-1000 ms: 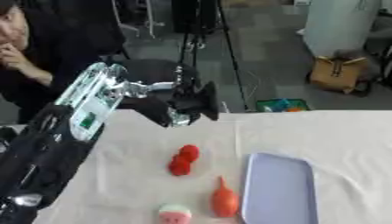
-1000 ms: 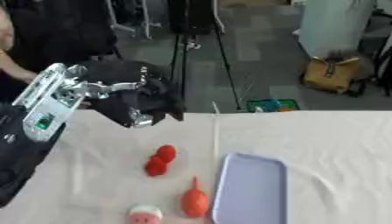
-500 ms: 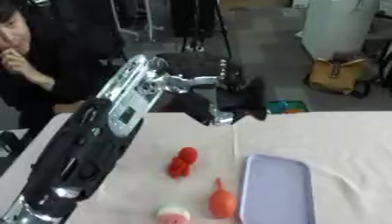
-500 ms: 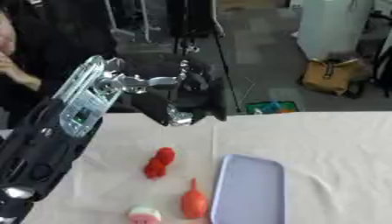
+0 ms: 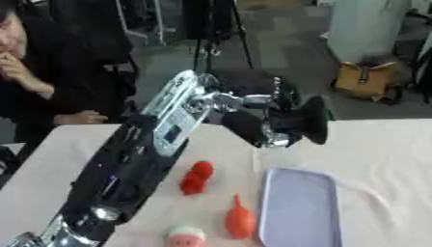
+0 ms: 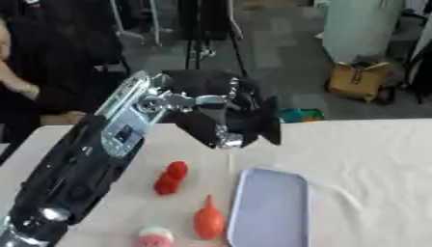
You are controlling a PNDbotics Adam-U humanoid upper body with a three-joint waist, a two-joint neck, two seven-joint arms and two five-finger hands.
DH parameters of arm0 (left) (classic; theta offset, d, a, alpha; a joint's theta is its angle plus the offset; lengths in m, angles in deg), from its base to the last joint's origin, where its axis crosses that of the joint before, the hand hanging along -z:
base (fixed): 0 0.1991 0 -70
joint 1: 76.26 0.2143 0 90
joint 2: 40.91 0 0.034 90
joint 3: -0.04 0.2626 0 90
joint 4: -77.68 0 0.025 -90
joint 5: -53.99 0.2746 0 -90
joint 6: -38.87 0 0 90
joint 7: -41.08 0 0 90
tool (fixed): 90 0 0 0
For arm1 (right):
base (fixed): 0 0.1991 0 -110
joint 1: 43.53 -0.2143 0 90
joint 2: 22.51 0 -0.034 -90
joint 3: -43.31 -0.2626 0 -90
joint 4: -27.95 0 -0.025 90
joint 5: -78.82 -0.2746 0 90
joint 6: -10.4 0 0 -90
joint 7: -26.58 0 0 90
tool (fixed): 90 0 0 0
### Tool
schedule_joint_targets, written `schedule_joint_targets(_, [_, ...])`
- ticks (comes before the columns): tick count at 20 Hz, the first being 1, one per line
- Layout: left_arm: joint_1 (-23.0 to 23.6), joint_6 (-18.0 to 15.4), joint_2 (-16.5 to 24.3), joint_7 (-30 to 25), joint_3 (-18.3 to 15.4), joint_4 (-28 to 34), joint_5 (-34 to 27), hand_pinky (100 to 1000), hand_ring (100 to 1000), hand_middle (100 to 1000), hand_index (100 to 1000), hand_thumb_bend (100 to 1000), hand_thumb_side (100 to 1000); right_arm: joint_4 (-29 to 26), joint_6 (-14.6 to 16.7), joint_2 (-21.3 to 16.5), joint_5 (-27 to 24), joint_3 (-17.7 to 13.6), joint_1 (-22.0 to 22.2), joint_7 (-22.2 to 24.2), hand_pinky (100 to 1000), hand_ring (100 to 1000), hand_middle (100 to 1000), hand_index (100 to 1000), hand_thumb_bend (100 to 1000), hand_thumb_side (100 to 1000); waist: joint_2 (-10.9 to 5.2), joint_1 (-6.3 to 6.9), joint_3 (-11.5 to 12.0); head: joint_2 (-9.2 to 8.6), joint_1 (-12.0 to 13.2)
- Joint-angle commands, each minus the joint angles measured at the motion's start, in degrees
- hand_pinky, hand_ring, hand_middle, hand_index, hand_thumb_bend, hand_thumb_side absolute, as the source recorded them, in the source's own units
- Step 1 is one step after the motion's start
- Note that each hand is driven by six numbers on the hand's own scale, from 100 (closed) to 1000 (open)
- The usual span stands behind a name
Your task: Pick up objects on the table and place them in the box.
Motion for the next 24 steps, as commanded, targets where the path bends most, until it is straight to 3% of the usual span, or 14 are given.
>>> schedule_joint_targets(1, [-0.80,-4.38,-0.98,-3.03,0.02,-1.56,1.83,1000,1000,830,587,100,909,-0.97,-0.13,-1.91,-0.69,0.03,-0.64,0.33,681,734,661,824,100,583,-0.77,-0.24,-0.29,0.03,0.03])
schedule_joint_targets(15, [0.43,-5.71,-5.29,5.41,-0.51,-12.42,7.95,1000,1000,842,585,100,955,-0.97,-0.74,-1.80,-1.65,0.21,-1.76,0.84,688,735,661,825,100,583,0.12,0.01,-1.39,0.19,-0.19])
schedule_joint_targets(24, [3.36,-7.60,-6.27,12.86,0.62,-13.63,11.42,1000,1000,853,597,100,949,-0.97,-0.95,-1.82,-1.55,0.02,-1.65,0.74,691,736,661,825,100,584,0.09,0.02,-0.90,-1.11,-1.57])
